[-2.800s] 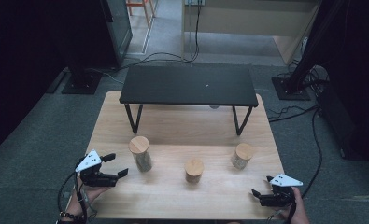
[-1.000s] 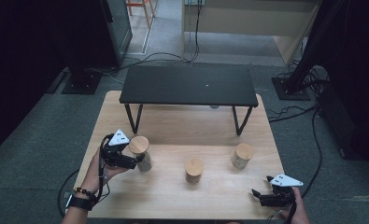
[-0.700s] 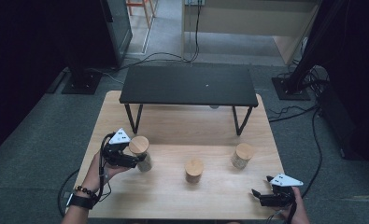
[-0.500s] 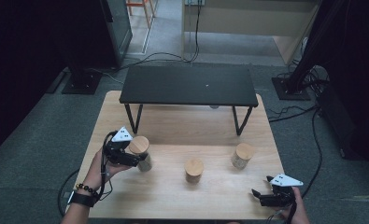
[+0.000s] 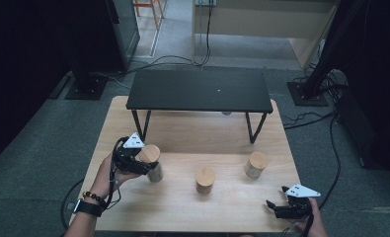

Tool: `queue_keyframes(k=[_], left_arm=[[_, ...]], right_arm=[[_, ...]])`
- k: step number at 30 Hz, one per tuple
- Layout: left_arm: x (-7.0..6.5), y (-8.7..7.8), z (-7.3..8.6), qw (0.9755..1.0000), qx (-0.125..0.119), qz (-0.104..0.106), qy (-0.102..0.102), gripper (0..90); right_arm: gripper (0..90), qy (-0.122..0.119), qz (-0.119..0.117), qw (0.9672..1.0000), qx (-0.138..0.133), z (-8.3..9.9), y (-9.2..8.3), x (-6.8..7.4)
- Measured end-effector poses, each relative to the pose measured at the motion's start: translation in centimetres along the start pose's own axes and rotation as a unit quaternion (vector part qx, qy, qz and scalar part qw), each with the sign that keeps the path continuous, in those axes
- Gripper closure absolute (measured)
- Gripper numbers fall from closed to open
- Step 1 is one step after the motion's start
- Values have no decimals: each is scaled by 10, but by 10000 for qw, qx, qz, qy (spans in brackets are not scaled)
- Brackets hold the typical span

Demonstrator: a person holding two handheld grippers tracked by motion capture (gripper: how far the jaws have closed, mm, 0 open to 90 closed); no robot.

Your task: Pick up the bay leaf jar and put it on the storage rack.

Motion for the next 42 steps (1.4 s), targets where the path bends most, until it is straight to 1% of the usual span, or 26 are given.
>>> queue_keyframes(k=[3,6,10,12,13,15,16,17,19,21,26,32,33,36,39,42], left_arm=[[-1,0,0,10000,-15,-24,-16,246],[-3,0,0,9999,-57,-94,-61,247],[-2,-4,-1,9998,-131,-54,-135,248],[-3,-6,-2,9998,-152,-63,-127,248],[-6,-9,-2,9997,-216,-118,-86,249],[-7,-11,-3,9996,-239,-144,-78,249],[-8,-14,-3,9994,-297,-160,-70,249],[-8,-14,-3,9994,-297,-160,-70,249],[-9,-19,-6,9992,-369,-161,-85,249],[-9,-21,-7,9991,-373,-162,-103,249],[-11,-28,-14,9992,-344,-178,-76,250],[-14,-39,-23,9987,-441,-229,-76,249],[-14,-39,-23,9987,-441,-229,-76,249],[-16,-47,-30,9985,-483,-233,-50,249],[-18,-50,-33,9984,-507,-241,-44,249],[-20,-58,-40,9983,-532,-235,-27,250]], right_arm=[[112,1,0,10000,-1,0,0,0],[112,1,-2,10000,-3,0,0,0],[112,0,-12,10000,-3,0,0,0],[112,0,-16,10000,-4,0,0,0],[112,0,-18,10000,-4,0,0,0],[112,4,-24,10000,-4,0,0,-1],[111,2,-23,10000,-8,0,0,-1],[104,5,-25,10000,-8,0,0,-1],[103,2,-30,10000,-5,0,0,-1],[103,4,-30,10000,-6,0,0,-1],[103,9,-31,10000,-4,0,0,-1],[101,12,-32,10000,-9,0,0,-1],[84,25,-25,10000,-4,0,0,-1],[76,63,-28,10000,-7,0,0,-2],[65,68,-11,10000,6,0,0,-1],[49,69,-12,10000,0,0,0,-1]])
Point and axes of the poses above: each handheld gripper's, and its own axes: y roughly forward along the jaws, z roughly out of its underside, x roughly to its left, the point moved 1 cm from there along y, roughly forward along the jaws, and after that the axes turned 15 degrees about -y, right-handed, at the moved point
